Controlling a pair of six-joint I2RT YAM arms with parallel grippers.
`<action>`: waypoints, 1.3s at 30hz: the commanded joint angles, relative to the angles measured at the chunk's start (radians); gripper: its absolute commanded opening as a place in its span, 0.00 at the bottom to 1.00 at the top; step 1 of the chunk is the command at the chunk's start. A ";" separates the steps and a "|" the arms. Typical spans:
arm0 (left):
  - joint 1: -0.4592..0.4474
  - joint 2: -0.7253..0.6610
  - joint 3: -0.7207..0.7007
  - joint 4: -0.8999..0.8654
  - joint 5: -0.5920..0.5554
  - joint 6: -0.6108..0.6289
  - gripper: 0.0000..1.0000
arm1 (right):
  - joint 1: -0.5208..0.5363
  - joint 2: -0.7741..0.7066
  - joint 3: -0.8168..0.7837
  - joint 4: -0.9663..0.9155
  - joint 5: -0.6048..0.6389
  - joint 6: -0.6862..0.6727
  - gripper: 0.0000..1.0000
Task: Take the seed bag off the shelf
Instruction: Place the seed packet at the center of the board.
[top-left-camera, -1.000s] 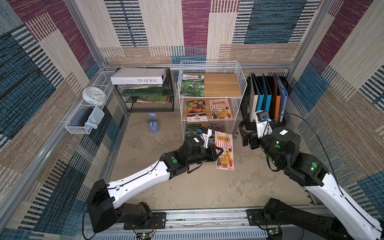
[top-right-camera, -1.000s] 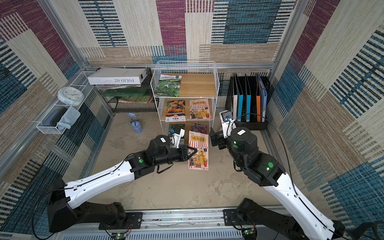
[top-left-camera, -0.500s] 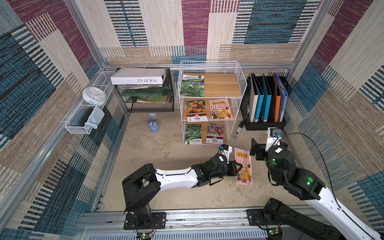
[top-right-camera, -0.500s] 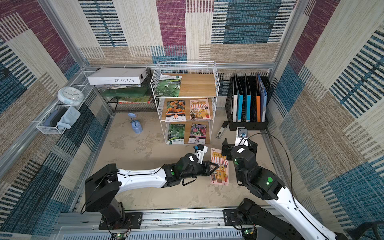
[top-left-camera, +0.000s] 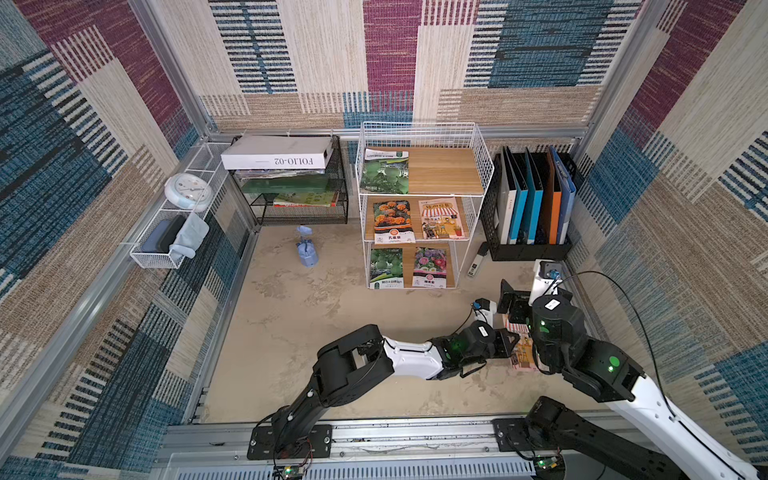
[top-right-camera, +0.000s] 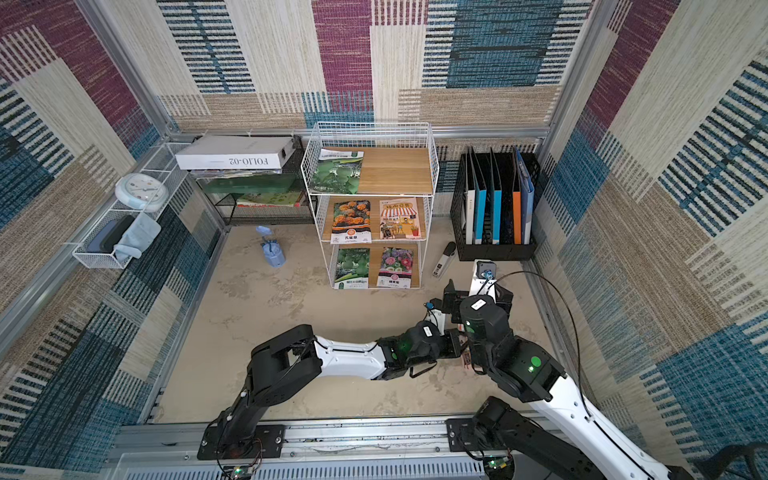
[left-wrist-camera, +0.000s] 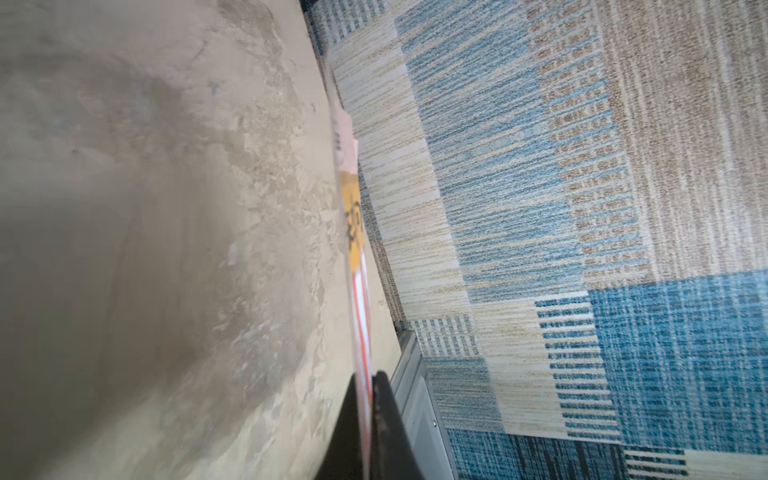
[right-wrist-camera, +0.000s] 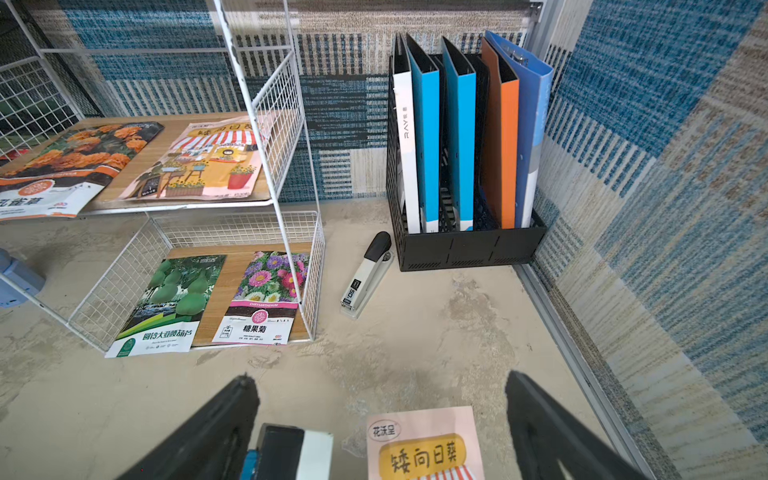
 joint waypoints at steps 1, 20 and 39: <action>-0.007 0.059 0.063 -0.062 -0.027 -0.031 0.00 | 0.001 -0.004 -0.010 0.039 -0.003 0.004 0.98; -0.027 0.254 0.314 -0.256 -0.057 -0.102 0.00 | -0.001 -0.004 -0.034 0.042 -0.065 0.009 0.98; -0.022 0.268 0.446 -0.642 -0.088 -0.082 0.49 | -0.002 -0.012 -0.041 0.045 -0.071 -0.015 0.98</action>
